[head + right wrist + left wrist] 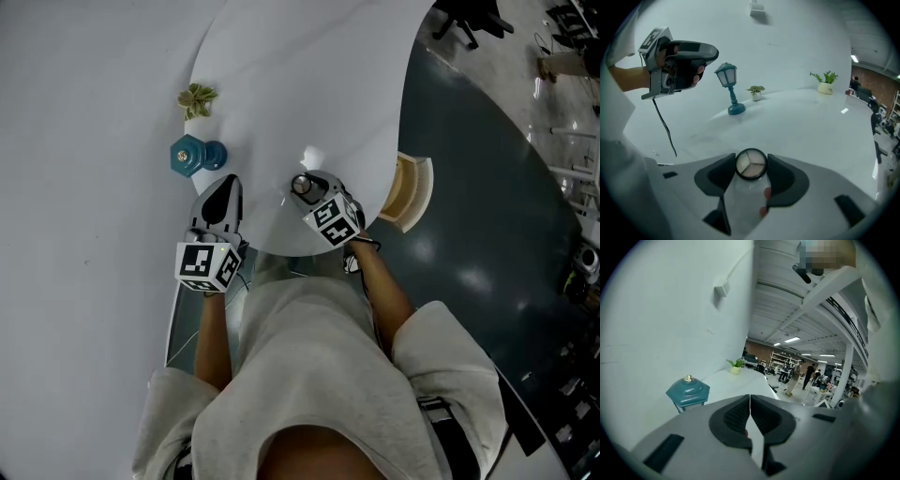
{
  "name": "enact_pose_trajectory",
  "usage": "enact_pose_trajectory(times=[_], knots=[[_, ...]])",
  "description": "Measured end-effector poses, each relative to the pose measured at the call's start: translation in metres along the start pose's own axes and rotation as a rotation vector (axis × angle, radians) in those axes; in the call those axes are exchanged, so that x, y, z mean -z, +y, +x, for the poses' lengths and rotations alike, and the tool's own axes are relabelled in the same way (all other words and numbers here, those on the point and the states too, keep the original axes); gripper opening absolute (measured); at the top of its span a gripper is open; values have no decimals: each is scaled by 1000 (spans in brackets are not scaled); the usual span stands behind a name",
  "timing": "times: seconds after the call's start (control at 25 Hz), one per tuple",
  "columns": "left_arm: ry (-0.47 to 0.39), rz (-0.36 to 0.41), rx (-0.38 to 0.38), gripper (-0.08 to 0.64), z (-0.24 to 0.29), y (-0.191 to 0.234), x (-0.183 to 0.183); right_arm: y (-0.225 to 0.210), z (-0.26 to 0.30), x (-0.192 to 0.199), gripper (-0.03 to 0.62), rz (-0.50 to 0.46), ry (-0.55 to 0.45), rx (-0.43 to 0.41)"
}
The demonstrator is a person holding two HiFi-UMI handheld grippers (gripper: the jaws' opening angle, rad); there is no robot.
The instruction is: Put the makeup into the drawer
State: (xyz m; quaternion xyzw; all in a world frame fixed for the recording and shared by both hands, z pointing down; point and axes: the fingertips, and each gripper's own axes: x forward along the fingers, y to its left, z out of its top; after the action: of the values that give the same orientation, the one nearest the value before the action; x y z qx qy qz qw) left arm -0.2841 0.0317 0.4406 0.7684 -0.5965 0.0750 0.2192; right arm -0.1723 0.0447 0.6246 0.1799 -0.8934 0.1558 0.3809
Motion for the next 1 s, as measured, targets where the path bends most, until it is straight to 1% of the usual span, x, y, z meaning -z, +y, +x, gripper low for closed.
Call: enact_pose_trajectory(times=[0.08,0.16,0.32,0.52,0.6,0.68,0.84,1.0], knots=[[1,9,26,12,6,-5,-1,-6,-6,-1,210,40,-31,29],[5,22,57,12,15,-13,-1,-17,-17,0,210,100,-73,70],[27,57,136,12,42,-52,-4,-62,-64,14,210,252,-174,189],[69,103,262,12,81,-111,2,-124,-128,64,210,442,-237,369],[90,127,320,12,94,-135,4,-142,-152,90,210,516,-247,442],[108,148,361,12,104,-159,7,-156,-172,114,210,580,-253,492],[141,168,403,12,120,-193,14,-175,-187,152,210,679,-245,532],[166,180,409,12,132,-205,20,-192,-171,180,210,756,-219,530]])
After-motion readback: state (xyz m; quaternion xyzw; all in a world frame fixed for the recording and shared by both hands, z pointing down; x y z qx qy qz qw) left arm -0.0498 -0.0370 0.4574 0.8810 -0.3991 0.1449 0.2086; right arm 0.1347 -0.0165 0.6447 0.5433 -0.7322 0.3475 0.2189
